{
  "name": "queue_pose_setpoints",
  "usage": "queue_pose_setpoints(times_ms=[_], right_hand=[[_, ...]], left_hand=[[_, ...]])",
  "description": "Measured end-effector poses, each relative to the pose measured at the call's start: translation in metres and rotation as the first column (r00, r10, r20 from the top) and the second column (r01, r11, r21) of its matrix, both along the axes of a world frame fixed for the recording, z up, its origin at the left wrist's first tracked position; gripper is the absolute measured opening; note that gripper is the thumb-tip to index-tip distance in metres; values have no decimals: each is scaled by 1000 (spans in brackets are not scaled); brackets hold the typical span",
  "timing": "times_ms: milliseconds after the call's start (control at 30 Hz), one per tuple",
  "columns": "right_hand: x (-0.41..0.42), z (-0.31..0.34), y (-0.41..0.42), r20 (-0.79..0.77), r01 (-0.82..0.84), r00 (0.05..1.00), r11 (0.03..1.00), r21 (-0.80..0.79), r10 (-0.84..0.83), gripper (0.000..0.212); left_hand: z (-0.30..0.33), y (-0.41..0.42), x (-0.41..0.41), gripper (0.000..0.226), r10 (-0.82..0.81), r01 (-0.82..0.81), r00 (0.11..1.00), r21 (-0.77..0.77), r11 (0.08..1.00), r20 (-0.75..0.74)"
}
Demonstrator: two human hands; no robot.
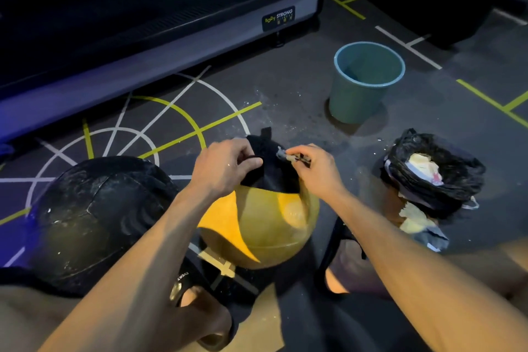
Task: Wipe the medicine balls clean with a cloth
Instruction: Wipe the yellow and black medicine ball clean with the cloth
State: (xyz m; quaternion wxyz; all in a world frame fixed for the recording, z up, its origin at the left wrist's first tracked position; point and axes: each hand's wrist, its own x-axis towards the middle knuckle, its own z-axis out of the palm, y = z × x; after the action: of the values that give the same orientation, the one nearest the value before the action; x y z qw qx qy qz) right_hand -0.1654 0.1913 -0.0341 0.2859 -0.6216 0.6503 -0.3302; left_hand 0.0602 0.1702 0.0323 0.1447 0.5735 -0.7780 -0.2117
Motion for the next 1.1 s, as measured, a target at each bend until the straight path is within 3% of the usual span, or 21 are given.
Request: queue_pose_setpoints(times_ms=[67,167,267,333,467,733,933,1000,1100], right_hand=[[2,-4,1,30,28,999,999,25,-29,27],[-5,-11,11,71,138,987,989,57,-142,28],[-17,-19,25,95,223,968,968,116,-234,28],[-22,-20,31,98,224,966,966,127,-237,28],[-20,-23,25,55,131,988,978,160,-141,25],[21,-12,-3,-6,-213,976,968,134,216,20],[-3,1,66,-5,-391,919,912,125,395,23],[-5,0,73,-34,-393,917,915,91,398,27],[2,-6,51,-96,-244,964,969,40,247,27]], left_hand=[[-1,7,0,31,-7,7,996,-3,1000,89],[-8,11,0,28,-6,5,1000,40,999,22],[-7,3,-4,27,-154,160,986,91,983,-70],[-8,-5,-4,26,-256,256,967,142,956,-20],[-20,1,4,30,-204,178,976,255,951,78],[-54,38,2,21,-117,113,993,129,985,23],[-59,42,15,32,-73,74,997,105,992,-11],[-60,46,13,26,-67,68,998,110,992,-6],[-60,51,7,22,-77,73,997,96,993,31]])
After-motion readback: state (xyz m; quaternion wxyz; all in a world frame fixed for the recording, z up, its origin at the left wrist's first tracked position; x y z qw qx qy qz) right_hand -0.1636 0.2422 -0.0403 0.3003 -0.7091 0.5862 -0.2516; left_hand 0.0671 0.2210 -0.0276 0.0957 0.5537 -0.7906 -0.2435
